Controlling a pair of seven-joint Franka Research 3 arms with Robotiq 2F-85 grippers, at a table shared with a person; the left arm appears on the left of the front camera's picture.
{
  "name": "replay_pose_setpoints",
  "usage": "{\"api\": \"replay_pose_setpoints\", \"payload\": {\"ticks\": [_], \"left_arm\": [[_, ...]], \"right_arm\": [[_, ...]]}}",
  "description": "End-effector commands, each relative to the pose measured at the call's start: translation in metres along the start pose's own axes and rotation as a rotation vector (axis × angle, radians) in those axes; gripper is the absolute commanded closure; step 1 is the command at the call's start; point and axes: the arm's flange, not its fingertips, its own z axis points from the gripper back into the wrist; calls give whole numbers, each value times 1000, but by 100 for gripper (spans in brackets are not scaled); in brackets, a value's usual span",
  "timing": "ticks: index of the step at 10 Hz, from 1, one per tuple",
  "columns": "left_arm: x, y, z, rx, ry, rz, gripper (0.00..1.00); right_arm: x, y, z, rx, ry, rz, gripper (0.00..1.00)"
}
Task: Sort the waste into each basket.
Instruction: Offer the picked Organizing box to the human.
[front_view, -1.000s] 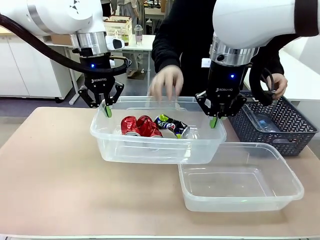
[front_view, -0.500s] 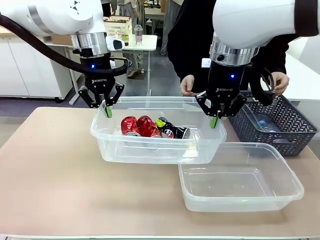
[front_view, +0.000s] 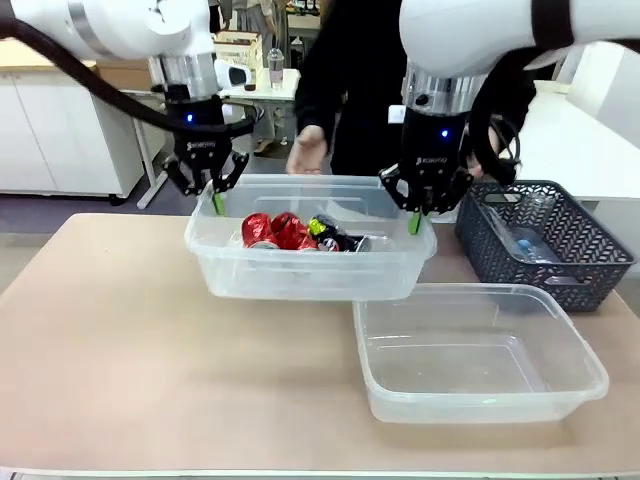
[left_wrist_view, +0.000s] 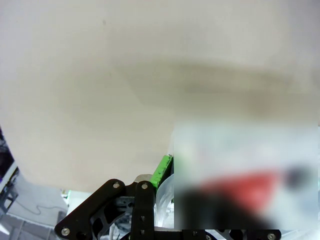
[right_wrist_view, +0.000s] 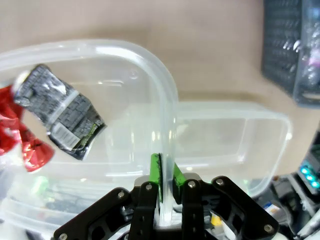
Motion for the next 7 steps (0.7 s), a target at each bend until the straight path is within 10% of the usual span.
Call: {"api": "replay_pose_setpoints", "payload": {"ticks": [1,7], "left_arm": [[34,-21,18,-66,-52,10,95],[88,-25,11,-130,-60,113,95]], "right_arm": [[34,20,12,9,10,39,94],[93,22,-8,0,6,-14,94]]}}
